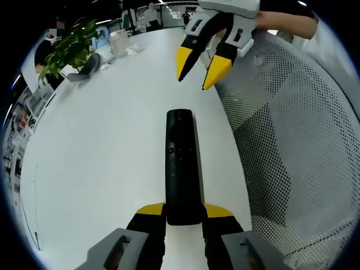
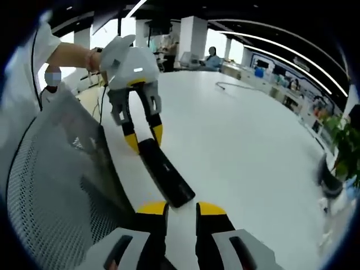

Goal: Press the specified remote control buttons in sequence, fully releasing each button before pressing the next.

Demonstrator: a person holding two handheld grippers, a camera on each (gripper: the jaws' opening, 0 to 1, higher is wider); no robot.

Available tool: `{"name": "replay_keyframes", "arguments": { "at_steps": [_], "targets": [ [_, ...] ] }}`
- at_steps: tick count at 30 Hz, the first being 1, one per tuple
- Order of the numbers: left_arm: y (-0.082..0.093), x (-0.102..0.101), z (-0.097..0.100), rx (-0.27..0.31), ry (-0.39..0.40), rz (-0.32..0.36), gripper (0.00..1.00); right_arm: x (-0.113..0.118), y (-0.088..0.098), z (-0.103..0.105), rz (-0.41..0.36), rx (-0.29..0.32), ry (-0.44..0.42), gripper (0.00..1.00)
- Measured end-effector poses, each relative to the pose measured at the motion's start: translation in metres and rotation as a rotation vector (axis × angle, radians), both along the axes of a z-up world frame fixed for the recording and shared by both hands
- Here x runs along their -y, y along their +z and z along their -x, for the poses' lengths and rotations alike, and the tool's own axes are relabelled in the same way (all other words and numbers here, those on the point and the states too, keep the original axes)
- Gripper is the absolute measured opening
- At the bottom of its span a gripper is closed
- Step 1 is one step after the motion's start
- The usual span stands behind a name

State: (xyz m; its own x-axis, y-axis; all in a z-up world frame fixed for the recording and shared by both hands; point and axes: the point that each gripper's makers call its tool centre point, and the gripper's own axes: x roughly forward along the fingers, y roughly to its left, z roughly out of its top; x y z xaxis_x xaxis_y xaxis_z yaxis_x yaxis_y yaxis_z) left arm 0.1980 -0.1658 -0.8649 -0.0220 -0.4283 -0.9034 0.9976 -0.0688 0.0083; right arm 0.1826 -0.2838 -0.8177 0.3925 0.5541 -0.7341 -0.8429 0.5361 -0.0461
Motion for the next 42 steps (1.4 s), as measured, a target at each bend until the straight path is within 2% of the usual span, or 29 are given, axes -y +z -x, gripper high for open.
{"name": "replay_keyframes", "arguments": {
  "at_steps": [18, 42],
  "targets": [
    [0.000, -0.001, 0.021, 0.007, -0.027, -0.029, 0.24, -0.007, -0.012, 0.018, 0.083, -0.042, 0.147, 0.03],
    [-0.001, -0.002, 0.029, 0.005, 0.005, -0.046, 0.24, -0.013, -0.027, 0.017, 0.166, -0.070, 0.244, 0.00]
  ]
}}
